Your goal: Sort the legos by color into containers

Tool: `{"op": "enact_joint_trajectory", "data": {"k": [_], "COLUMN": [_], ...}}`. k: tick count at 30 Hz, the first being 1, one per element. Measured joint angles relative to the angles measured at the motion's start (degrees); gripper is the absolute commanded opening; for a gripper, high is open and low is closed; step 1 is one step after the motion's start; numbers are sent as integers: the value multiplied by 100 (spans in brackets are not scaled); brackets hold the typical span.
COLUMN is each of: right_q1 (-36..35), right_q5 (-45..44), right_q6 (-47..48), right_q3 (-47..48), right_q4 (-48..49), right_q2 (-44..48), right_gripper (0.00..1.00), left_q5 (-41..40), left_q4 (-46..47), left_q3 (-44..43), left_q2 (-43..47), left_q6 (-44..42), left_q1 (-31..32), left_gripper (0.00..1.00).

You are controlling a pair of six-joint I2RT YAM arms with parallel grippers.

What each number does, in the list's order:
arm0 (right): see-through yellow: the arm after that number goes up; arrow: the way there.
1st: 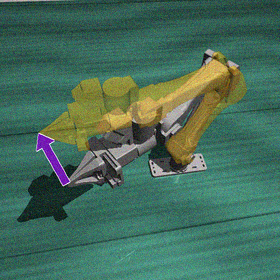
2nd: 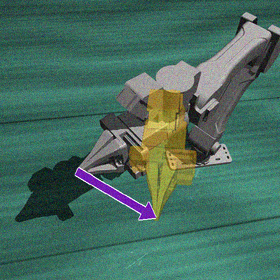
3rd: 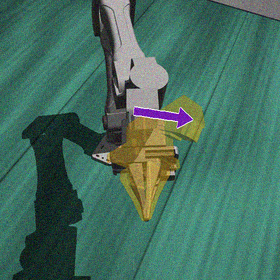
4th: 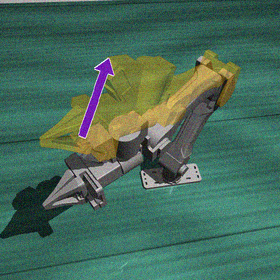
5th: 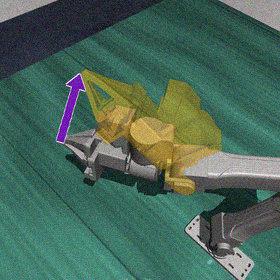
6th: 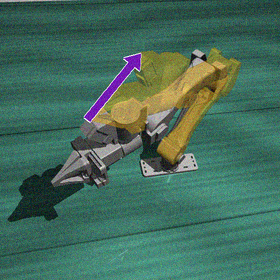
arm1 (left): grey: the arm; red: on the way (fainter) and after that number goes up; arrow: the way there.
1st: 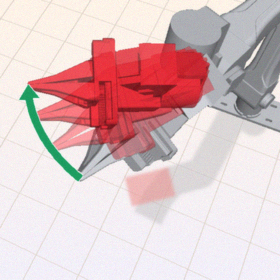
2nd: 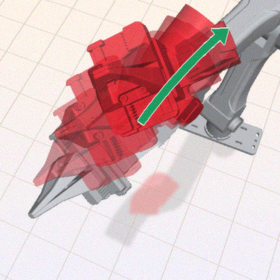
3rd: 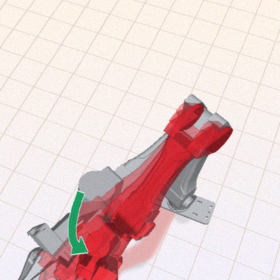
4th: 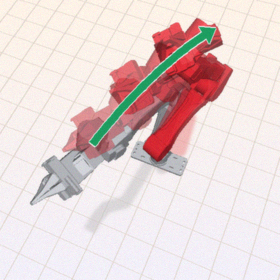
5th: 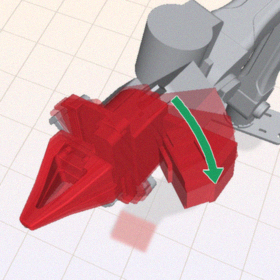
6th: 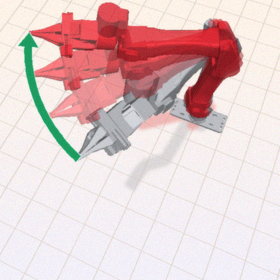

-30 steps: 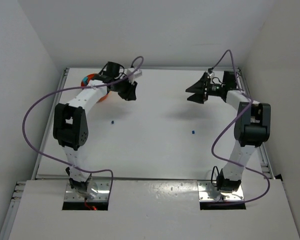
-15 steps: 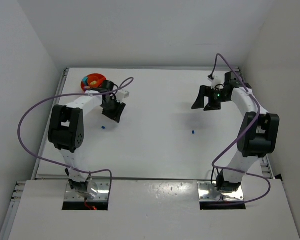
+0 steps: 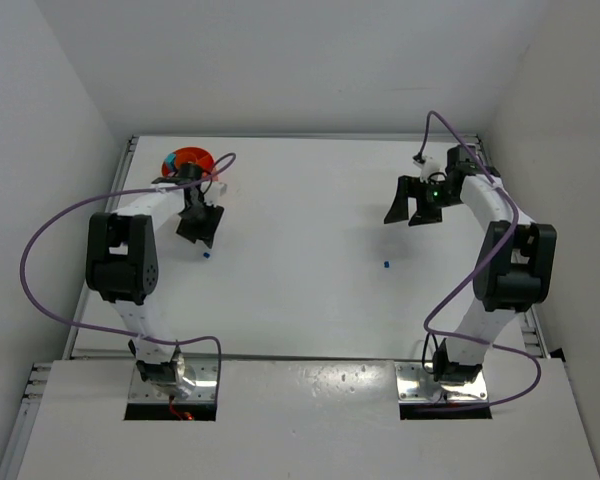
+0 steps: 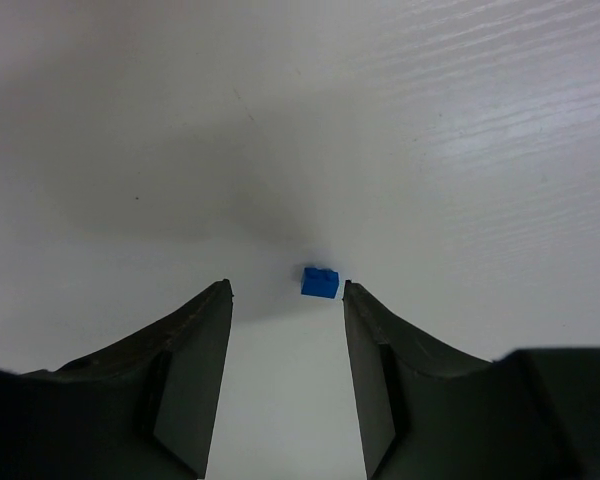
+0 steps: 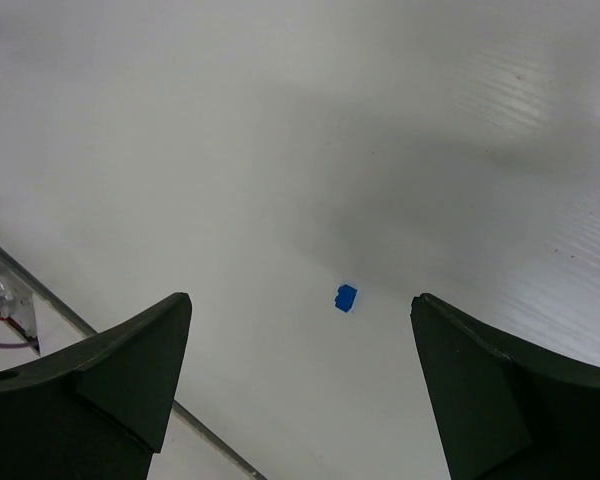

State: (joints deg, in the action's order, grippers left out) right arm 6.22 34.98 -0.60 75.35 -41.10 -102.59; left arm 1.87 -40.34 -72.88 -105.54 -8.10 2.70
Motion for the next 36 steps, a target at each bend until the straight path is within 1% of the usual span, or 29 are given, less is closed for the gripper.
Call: {"op": "enact_joint_trajectory", "data": {"k": [7, 20, 31, 35, 36], "right_q1": [0, 0, 0, 0, 0], "right_q5": [-2, -28, -42, -55, -55], "right_q6": [59, 90, 105, 129, 136], "right_q3": [55, 105, 155, 170, 173], "right_q4": [-13, -20, -33, -42, -42], "right_q2": [-48, -74, -208, -245, -249], "right_gripper": [91, 91, 91, 91, 91], "left_q5": [249, 293, 282, 284, 289], "left_q4": [-70, -103, -72, -35, -26], "left_q3": [0, 0, 35, 72, 90], "left_q2": [-177, -461, -461, -444, -424], "left_q6": [-179, -507, -660, -678, -686], "left_q1": [-13, -13, -4, -4, -4], "left_gripper": [53, 44, 24, 14, 12]}}
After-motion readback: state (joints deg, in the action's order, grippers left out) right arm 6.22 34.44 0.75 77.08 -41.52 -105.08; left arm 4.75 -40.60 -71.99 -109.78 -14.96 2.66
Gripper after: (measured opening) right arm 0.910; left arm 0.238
